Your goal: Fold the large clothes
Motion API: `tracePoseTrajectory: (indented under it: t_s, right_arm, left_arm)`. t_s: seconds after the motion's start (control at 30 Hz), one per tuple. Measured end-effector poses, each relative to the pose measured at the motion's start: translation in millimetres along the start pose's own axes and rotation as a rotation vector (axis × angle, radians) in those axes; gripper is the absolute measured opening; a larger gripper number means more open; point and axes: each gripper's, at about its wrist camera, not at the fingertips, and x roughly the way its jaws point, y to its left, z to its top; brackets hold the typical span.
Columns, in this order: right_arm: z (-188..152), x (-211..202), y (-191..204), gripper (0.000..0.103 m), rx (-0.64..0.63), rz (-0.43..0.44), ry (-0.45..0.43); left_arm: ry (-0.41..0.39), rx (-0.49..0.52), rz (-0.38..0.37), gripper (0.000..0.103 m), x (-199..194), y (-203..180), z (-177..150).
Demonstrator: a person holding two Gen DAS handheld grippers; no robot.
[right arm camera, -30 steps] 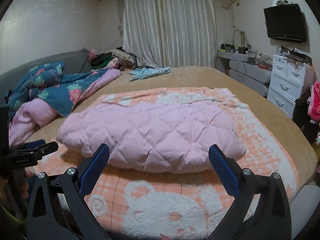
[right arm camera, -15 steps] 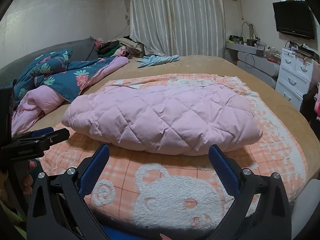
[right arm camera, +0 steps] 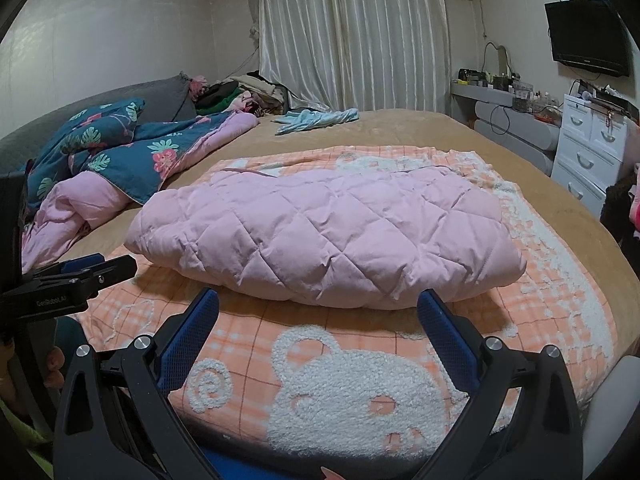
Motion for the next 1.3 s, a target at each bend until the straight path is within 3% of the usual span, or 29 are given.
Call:
tracePoseTrajectory:
  t_s: [1.3]
  right_arm:
    - [1.2, -1.3, 2.2, 0.099, -0.005, 0.000, 0.000]
  left_arm:
    - [-0.010, 0.004, 0.003, 0.094, -5.6, -0.8, 2.7]
